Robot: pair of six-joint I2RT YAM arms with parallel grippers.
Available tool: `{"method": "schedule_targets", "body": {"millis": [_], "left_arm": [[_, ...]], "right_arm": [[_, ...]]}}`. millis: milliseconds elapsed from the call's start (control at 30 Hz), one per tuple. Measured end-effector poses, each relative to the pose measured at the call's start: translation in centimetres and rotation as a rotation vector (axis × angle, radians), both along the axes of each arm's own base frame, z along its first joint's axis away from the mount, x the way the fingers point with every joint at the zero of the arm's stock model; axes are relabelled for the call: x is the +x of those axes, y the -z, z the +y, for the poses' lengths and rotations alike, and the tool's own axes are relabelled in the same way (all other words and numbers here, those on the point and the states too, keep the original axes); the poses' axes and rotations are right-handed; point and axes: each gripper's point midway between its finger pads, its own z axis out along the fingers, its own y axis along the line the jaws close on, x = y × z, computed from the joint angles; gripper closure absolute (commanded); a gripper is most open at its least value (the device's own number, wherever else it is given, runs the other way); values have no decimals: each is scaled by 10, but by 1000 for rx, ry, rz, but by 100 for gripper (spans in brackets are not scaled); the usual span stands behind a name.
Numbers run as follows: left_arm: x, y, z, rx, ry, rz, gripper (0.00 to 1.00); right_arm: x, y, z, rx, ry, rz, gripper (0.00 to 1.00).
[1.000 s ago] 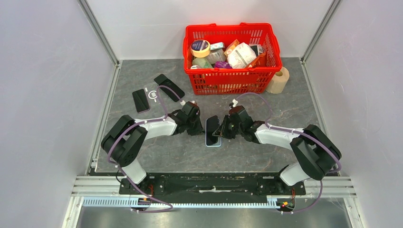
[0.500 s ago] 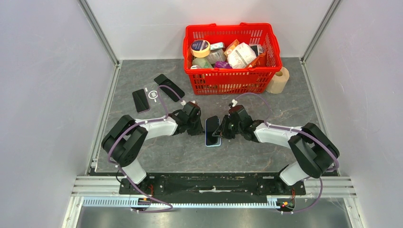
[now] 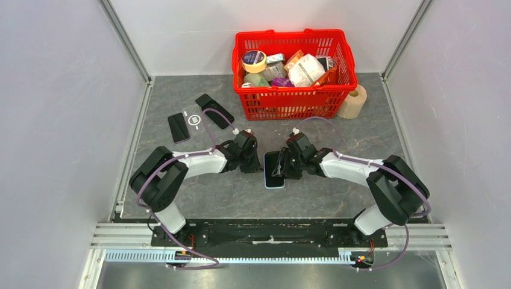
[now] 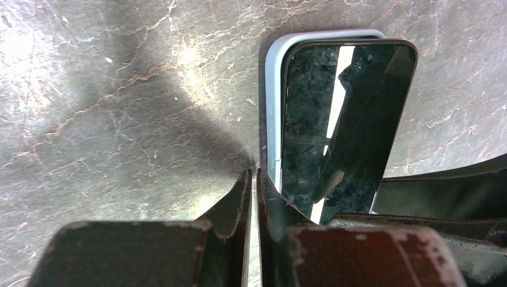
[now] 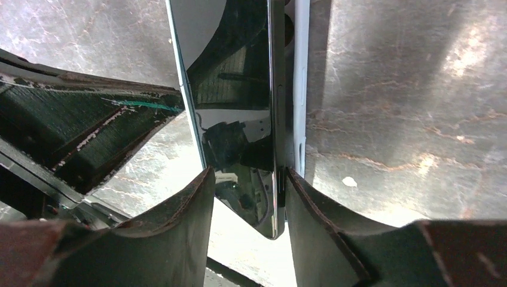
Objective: Put the phone into the phone case
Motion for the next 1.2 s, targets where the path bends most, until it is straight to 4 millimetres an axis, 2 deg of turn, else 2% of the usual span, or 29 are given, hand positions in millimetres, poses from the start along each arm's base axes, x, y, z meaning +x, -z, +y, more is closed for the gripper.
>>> {"method": "schedule_targets", "body": {"millis": [300, 433, 667, 900, 1200], "left_arm": [[-2, -4, -3, -9, 8, -8, 89], [-5, -6, -6, -13, 20, -13, 89], [-12, -6, -13, -14, 38, -11, 89], [-12, -6, -13, -14, 38, -11, 90], [-12, -6, -13, -14, 37, -11, 90]], "right_arm": [[-7, -13, -21, -86, 10, -18, 44], [-10, -16, -26, -107, 9, -24, 48], [-19, -12, -26, -141, -18, -21, 64], [-23, -2, -27, -179, -34, -10, 72], [-24, 2, -28, -204, -36, -12, 93]]}}
